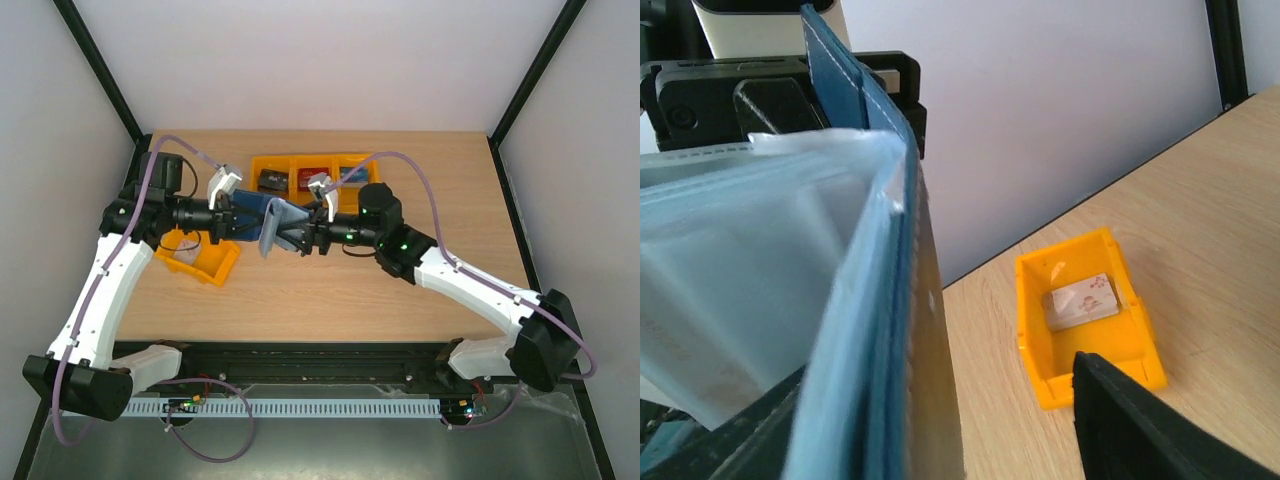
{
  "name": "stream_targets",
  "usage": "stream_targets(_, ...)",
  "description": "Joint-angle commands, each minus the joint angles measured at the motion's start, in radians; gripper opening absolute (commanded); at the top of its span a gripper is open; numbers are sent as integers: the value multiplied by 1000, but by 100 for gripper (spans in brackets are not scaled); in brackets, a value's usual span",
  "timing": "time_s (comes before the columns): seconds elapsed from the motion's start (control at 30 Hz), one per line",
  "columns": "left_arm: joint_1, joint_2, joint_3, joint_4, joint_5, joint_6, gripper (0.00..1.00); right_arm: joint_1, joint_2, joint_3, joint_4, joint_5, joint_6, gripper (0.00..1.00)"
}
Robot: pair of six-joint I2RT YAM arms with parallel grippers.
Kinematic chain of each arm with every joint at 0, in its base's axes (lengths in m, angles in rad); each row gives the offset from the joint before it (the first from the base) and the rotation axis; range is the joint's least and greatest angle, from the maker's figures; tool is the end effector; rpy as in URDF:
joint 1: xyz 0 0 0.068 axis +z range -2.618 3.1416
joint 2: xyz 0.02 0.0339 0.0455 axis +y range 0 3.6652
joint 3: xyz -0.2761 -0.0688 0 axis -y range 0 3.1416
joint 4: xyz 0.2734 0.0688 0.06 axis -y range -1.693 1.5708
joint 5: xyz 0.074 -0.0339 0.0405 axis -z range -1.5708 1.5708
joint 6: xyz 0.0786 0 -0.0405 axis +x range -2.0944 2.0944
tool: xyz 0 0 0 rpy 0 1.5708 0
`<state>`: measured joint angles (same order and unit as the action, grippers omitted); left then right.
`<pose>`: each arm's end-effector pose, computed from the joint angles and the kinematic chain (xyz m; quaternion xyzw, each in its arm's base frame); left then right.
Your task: Take the credit cards out of the card holder
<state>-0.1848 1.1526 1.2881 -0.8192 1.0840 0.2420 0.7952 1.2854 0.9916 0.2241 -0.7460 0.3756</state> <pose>0.2394 -0.1154 0.3922 0.3802 0.7093 -0.4552 0.3808 0.2089 0.2892 0.3475 -0.3849 0.6143 0.5731 0.3821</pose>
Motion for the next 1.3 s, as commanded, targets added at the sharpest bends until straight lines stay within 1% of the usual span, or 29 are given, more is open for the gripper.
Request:
stream_targets(0.0,-7,-11,-23,37,40,-18,2,28,36,51,110,40,55,59)
stream_targets(0.07,-7,-14,-30,40,38,-15,2,29,42,50,130,83,86,48)
stream_targets(0.1,-6,-14,-35,43,34,-17,2,29,46,53,131,108,103,40)
stream_targets(0.13,-6,-14,-39,48,27,-23,3,30,49,53,132,126,117,30)
stream_targets(0.17,-6,-14,-45,57,14,-32,6,30,55,56,127,135,127,20)
stream_targets(0.2,-6,-15,-47,67,-2,-43,12,30,61,60,115,148,135,12)
stream_targets(0.23,-5,-14,-48,73,-24,-50,32,30,67,67,94,163,138,4)
stream_targets(0.27,-5,-13,-42,73,-55,-51,59,29,72,79,55,188,138,2)
stream_targets(0.3,-5,-13,-35,70,-87,-43,79,29,76,89,25,218,141,2)
stream_targets(0.33,-4,-15,-24,66,-124,-31,96,29,79,100,-6,249,144,2)
stream_targets(0.37,-5,-14,-17,63,-173,-23,99,30,83,112,-41,301,150,2)
stream_targets(0.47,-15,-14,-11,75,-282,-21,100,48,108,160,-160,467,180,2)
stream_targets(0.6,-58,1,-23,115,-393,-23,100,113,176,260,-316,676,197,2)
stream_targets(0.67,-78,14,-33,141,-468,-29,99,139,200,300,-353,719,195,2)
stream_targets(0.73,-93,23,-45,155,-522,-21,99,148,208,316,-365,719,200,2)
stream_targets(0.83,-102,32,-70,188,-551,-27,100,157,212,328,-369,702,191,2)
stream_targets(0.93,-100,44,-87,216,-599,-35,99,157,200,319,-329,597,146,2)
stream_targets(0.97,-93,44,-86,212,-605,-28,95,155,185,306,-307,560,133,2)
stream_targets(1.0,-81,41,-85,209,-594,-22,88,150,167,281,-280,533,126,2)
stream_targets(1.07,-46,29,-85,193,-528,-9,78,125,124,237,-237,467,122,2)
stream_targets(1.17,-28,18,-77,155,-411,25,68,89,66,171,-161,342,107,2)
stream_targets(1.27,-21,14,-56,102,-288,58,58,50,33,146,-138,242,86,2)
